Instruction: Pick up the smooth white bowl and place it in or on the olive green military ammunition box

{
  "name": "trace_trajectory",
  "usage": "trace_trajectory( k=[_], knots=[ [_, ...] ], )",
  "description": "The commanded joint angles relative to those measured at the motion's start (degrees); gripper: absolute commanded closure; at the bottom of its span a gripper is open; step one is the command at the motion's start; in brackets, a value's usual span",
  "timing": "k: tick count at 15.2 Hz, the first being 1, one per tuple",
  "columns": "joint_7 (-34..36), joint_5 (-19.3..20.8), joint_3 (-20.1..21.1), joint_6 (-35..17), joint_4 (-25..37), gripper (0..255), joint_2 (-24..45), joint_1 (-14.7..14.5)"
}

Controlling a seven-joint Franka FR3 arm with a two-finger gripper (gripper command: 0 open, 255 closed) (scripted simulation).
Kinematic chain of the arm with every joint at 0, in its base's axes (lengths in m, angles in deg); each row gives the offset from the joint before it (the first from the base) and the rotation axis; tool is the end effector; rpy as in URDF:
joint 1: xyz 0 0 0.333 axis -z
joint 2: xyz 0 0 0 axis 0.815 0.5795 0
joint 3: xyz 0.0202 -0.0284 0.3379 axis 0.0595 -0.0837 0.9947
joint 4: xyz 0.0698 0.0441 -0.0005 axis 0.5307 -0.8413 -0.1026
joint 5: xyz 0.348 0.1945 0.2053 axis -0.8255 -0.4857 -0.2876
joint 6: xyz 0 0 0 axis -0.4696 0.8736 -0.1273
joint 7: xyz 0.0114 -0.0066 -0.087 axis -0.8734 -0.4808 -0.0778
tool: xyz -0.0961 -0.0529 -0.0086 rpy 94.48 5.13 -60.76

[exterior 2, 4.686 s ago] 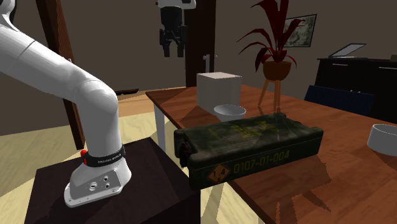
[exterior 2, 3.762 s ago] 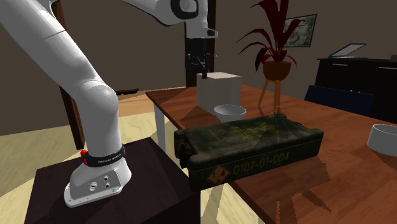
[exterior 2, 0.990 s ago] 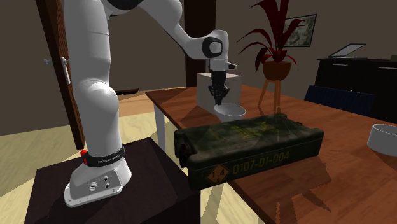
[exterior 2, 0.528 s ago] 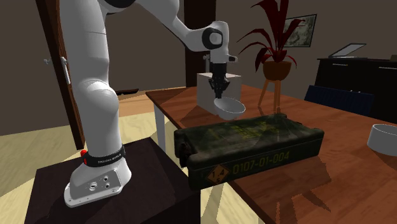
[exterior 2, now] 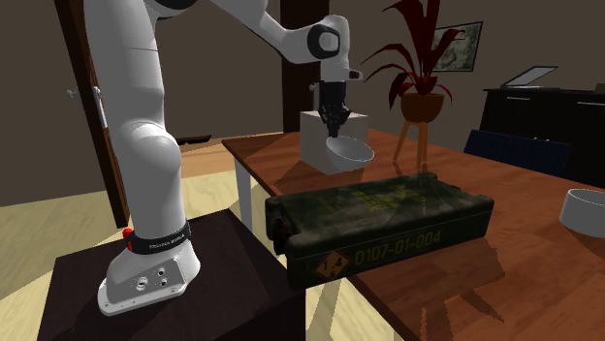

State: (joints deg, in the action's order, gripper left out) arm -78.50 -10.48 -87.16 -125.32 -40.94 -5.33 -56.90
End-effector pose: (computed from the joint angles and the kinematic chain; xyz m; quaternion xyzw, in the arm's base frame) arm 0.6065 0.0174 0.4530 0.9989 0.0376 -0.0120 0.0265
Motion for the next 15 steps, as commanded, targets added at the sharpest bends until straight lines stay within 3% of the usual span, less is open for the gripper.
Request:
trace_trajectory(
  k=[1,15],
  knots=[
    [-0.1,-0.03,0.0,1.48,1.22,255,-0.24,0.0],
    [-0.59,-0.19,0.05,11.6,10.08,255,-1.51,-0.04]
  ],
)
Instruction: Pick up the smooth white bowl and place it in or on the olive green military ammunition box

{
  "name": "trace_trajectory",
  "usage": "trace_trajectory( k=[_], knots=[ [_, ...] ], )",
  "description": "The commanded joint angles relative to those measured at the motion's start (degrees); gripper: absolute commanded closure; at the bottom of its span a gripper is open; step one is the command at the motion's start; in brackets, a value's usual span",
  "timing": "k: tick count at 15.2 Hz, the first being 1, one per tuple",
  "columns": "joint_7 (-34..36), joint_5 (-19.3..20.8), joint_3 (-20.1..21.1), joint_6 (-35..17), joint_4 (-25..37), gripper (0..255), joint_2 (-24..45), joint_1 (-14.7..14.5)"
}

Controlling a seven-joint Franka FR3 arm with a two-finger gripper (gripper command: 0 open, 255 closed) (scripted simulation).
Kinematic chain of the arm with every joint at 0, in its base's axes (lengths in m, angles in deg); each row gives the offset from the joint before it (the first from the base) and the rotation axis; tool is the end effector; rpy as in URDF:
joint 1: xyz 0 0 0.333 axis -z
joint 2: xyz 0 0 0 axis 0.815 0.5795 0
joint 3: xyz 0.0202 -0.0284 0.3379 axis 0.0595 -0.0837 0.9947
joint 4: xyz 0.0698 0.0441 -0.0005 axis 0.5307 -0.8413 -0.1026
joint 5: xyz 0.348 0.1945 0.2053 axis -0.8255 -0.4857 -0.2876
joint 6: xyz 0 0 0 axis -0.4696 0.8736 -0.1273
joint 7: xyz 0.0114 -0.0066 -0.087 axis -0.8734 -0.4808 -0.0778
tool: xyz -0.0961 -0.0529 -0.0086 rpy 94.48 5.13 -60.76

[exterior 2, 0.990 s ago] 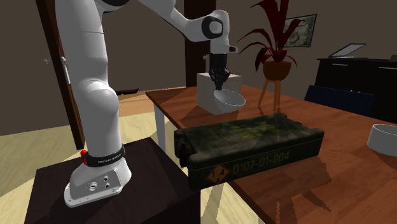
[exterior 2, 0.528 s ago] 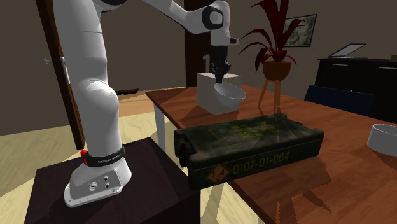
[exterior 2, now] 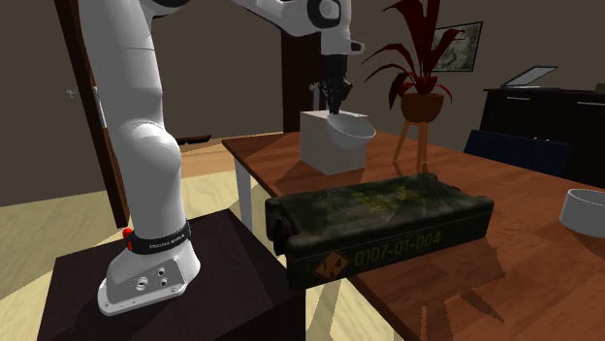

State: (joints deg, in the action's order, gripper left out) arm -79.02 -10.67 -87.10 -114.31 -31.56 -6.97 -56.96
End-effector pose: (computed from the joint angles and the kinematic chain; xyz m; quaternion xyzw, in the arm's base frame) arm 0.6091 0.0177 0.5406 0.9989 0.0376 -0.0120 0.0265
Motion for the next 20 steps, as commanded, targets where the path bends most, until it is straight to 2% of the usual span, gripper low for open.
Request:
trace_trajectory(
  k=[1,10,20],
  knots=[
    [-1.15,0.05,-0.57,0.59,-0.54,255,-1.17,0.55],
    [-11.4,1.62,-6.39,1.76,-8.63,255,-11.07,5.35],
    [-23.78,4.87,-14.27,4.32,-11.23,255,-17.4,10.62]
  ],
)
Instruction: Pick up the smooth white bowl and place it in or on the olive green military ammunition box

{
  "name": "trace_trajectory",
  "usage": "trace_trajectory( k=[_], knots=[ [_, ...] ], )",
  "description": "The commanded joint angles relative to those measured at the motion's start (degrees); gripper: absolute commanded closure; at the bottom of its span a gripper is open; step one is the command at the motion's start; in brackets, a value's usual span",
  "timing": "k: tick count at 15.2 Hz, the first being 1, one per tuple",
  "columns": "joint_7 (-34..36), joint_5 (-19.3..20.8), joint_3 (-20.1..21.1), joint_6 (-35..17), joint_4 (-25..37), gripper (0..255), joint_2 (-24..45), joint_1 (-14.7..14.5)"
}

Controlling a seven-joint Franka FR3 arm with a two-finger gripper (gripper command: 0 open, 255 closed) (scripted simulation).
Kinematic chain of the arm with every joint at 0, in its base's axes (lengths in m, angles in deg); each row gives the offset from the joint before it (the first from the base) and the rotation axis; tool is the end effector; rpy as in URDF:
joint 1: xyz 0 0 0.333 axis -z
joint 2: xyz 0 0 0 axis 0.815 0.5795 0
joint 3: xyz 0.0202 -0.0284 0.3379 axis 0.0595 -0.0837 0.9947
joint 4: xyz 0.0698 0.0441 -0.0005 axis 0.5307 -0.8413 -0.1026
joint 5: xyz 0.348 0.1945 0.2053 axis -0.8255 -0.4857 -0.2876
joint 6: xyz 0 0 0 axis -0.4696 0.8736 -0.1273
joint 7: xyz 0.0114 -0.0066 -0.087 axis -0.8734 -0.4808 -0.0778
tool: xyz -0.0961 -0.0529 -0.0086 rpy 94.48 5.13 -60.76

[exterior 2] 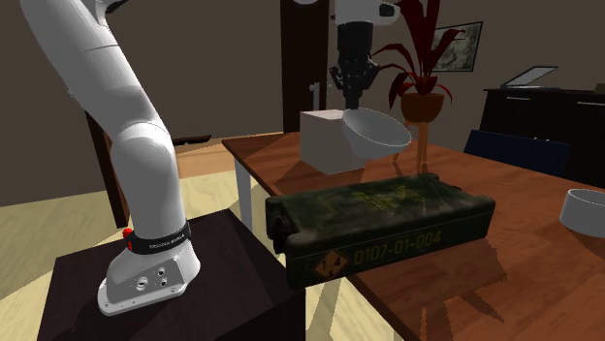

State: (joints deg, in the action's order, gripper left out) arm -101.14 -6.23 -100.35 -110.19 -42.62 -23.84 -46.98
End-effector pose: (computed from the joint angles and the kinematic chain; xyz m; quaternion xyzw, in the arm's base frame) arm 0.4691 -0.2086 0.5910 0.9989 0.0366 -0.0121 0.0267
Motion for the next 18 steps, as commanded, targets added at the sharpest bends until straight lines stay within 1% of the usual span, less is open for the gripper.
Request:
trace_trajectory(
  k=[1,2,18],
  knots=[
    [-2.98,0.77,-1.87,0.47,-0.08,255,-0.86,1.16],
    [-4.88,1.25,-3.1,0.86,0.16,255,-1.23,1.91],
    [-4.08,1.91,-4.01,-11.45,-11.85,255,-0.92,2.28]
  ],
)
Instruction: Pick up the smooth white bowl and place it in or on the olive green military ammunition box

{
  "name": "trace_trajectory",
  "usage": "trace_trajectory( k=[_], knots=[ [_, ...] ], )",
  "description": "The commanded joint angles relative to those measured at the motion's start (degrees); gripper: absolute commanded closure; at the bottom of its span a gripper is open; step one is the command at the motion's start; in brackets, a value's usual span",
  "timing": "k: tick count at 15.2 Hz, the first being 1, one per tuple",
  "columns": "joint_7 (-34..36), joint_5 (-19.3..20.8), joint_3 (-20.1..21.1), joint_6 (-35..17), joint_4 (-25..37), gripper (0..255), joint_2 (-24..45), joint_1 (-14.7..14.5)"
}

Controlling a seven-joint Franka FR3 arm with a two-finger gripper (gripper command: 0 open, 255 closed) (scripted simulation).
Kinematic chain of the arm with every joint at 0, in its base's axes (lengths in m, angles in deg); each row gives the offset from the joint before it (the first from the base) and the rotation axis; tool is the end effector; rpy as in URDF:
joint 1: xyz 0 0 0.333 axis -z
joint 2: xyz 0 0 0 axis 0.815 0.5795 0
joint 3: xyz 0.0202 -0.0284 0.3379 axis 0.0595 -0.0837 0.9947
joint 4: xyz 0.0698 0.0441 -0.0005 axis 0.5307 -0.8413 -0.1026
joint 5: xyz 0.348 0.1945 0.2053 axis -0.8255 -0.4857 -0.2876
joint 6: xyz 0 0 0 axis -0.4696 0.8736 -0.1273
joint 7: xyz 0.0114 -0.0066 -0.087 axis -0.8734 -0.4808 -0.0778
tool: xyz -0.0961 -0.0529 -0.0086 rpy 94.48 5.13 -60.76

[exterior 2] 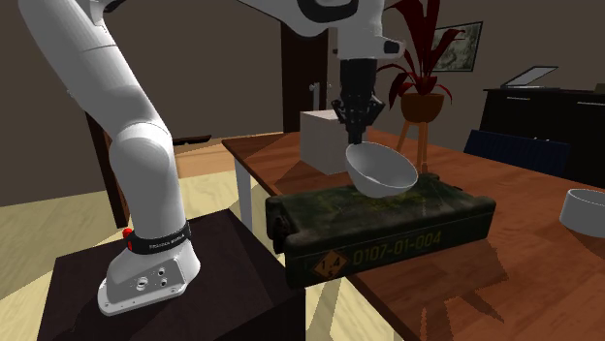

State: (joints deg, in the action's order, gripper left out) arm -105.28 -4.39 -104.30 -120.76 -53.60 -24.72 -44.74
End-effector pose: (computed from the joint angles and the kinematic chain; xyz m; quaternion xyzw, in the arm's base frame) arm 0.4398 -0.2516 0.5091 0.9989 0.0376 -0.0126 0.0265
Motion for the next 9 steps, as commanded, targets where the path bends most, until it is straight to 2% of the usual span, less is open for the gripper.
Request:
trace_trajectory(
  k=[1,6,9],
  knots=[
    [0.09,0.1,-0.13,-1.66,-1.53,255,0.09,0.06],
    [0.2,0.2,-0.44,-5.62,-4.64,255,0.96,0.22],
    [0.21,0.2,-0.48,-6.15,-5.03,255,1.1,0.24]
  ],
)
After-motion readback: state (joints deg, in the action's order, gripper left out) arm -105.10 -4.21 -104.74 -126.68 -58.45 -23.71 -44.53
